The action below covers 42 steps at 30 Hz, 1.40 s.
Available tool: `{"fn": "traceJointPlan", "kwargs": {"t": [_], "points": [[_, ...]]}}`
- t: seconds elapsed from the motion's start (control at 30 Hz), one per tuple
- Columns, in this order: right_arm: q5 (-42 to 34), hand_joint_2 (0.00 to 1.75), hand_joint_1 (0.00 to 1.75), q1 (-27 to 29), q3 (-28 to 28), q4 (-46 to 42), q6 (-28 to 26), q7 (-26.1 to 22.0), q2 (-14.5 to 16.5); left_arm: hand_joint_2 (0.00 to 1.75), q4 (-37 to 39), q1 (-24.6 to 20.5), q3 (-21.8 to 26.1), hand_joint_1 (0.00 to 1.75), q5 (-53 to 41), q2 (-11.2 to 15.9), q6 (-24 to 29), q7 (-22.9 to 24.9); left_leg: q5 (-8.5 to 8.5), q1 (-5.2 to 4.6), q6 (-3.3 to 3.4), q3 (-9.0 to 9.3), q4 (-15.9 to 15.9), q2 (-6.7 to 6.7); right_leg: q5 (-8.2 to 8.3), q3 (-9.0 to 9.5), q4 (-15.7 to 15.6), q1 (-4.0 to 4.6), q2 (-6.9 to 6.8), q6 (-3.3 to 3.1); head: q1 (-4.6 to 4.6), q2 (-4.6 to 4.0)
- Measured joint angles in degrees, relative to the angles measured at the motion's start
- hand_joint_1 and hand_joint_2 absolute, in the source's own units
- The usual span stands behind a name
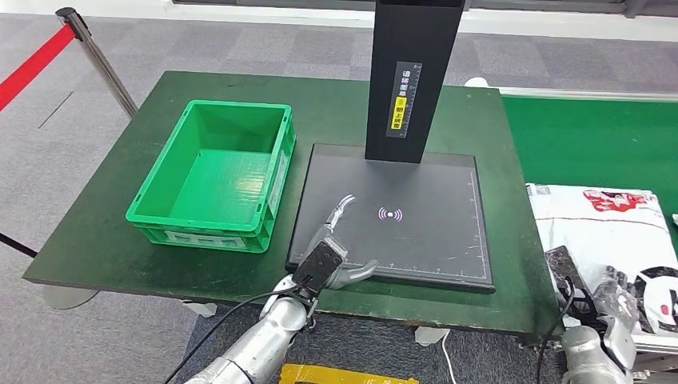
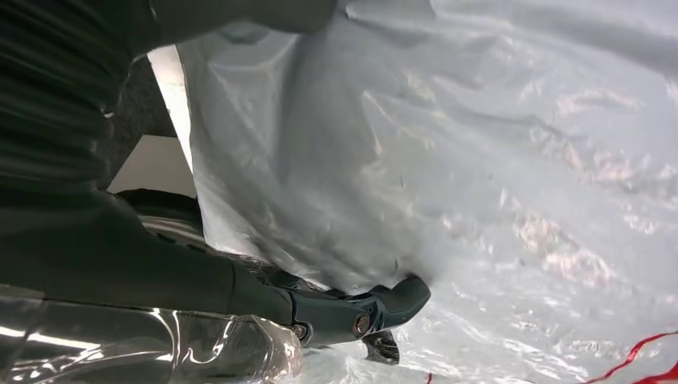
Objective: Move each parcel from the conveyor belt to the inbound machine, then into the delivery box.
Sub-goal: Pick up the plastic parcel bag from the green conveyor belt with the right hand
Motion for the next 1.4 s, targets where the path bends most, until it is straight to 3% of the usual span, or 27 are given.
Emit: {"fn": "traceJointPlan", "kwargs": {"t": [1.4], "points": [[-4.38, 1.75, 1.75, 0.04, 2.74, -2.06, 3.22, -2.32, 1.03, 1.75, -1.60, 0.96, 0.00, 0.00, -1.09, 0.46, 0.98, 1.73, 0.00, 0.02, -0.01, 0.07, 0.00, 0.12, 0.03, 0.05, 0.00, 0.06, 0.08, 0.00, 0.00, 0.00]]}}
